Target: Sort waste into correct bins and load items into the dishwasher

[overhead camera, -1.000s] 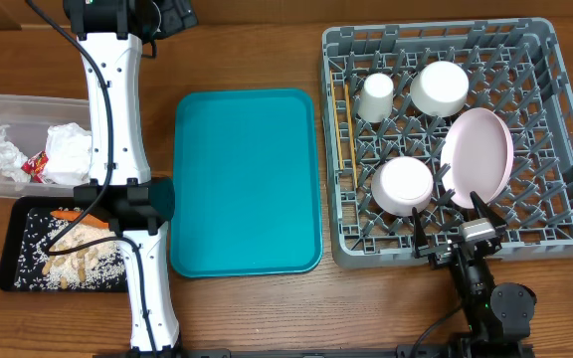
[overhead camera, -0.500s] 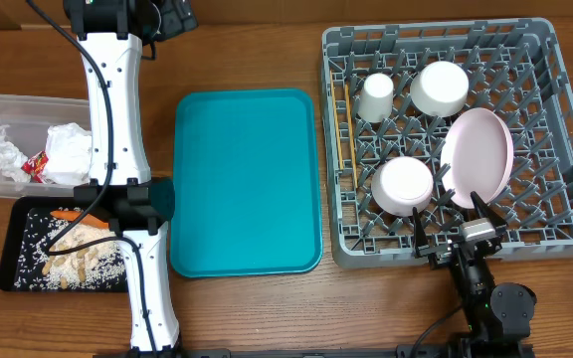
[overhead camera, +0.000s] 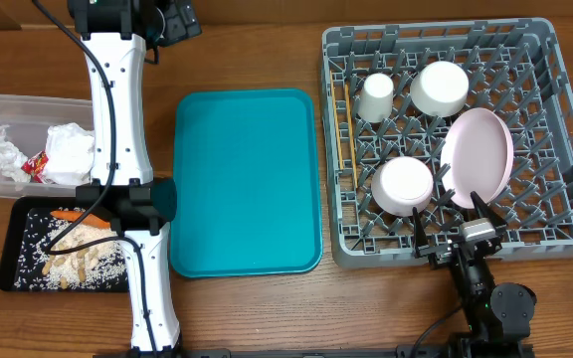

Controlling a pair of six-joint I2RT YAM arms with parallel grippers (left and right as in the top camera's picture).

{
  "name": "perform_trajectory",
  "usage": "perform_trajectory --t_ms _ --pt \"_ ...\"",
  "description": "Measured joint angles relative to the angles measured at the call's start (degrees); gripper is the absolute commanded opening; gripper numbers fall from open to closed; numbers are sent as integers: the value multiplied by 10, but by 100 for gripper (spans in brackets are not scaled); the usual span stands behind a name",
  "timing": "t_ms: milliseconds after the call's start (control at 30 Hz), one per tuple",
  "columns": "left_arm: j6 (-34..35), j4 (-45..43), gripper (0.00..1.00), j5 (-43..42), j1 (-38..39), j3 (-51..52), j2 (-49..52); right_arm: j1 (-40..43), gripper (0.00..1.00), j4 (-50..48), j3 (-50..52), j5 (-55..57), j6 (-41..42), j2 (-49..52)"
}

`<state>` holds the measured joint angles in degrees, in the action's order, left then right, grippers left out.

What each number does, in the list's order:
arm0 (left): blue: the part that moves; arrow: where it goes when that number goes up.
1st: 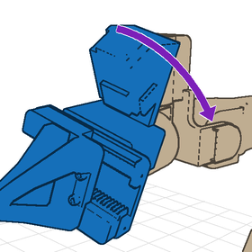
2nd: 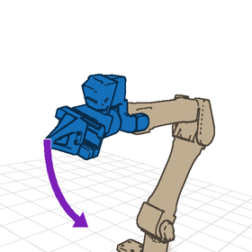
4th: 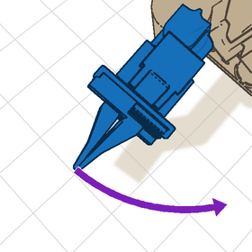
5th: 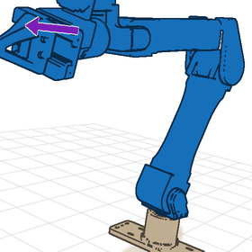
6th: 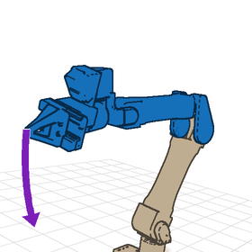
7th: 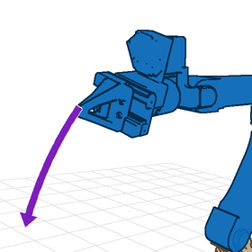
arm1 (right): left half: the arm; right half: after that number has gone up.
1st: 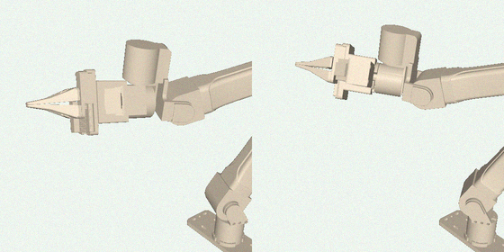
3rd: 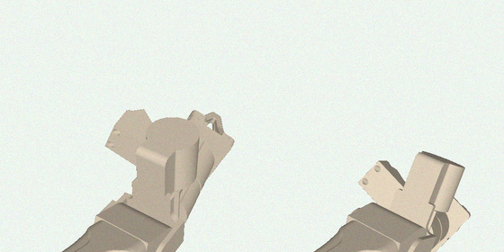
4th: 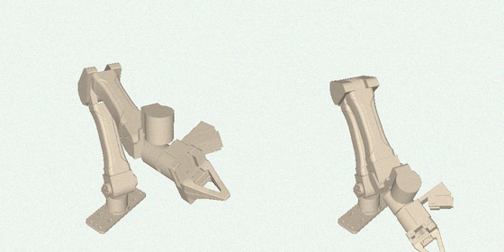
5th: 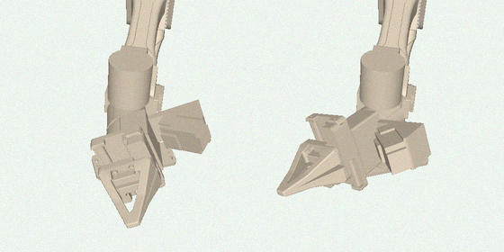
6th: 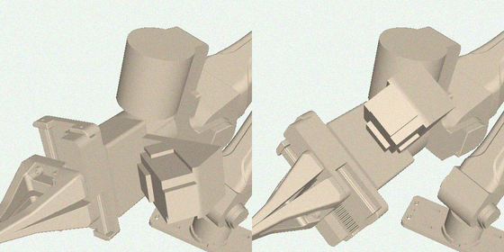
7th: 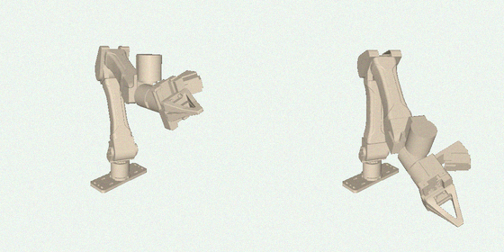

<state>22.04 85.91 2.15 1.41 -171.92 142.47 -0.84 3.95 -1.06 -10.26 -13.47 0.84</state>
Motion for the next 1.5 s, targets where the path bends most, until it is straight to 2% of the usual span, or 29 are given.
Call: perform_trajectory --t_ms 233,333,467,567,700,967,1167,1333,1500 --pt "0 3 100 -17 1 15 -84 0 100 0 0 0 0 0" --pt "0 15 100 -23 1 54 -183 0 100 0 0 0 0 0" --pt "0 12 100 -26 4 164 -334 0 100 0 0 0 0 0" --pt "0 -5 100 -28 5 290 -446 0 100 0 0 0 0 0" --pt "0 -92 100 -30 5 496 -559 0 100 0 0 0 0 0" --pt "-1 -396 100 -8 5 979 -762 0 100 1 0 0 0 -1" --pt "-2 -601 100 1 5 1270 -883 0 100 1 0 0 0 -1" --pt "-2 -728 100 3 5 1438 -962 0 100 1 0 0 0 -1" --pt "-2 -826 100 3 5 1551 -1031 0 100 1 0 0 0 -1"
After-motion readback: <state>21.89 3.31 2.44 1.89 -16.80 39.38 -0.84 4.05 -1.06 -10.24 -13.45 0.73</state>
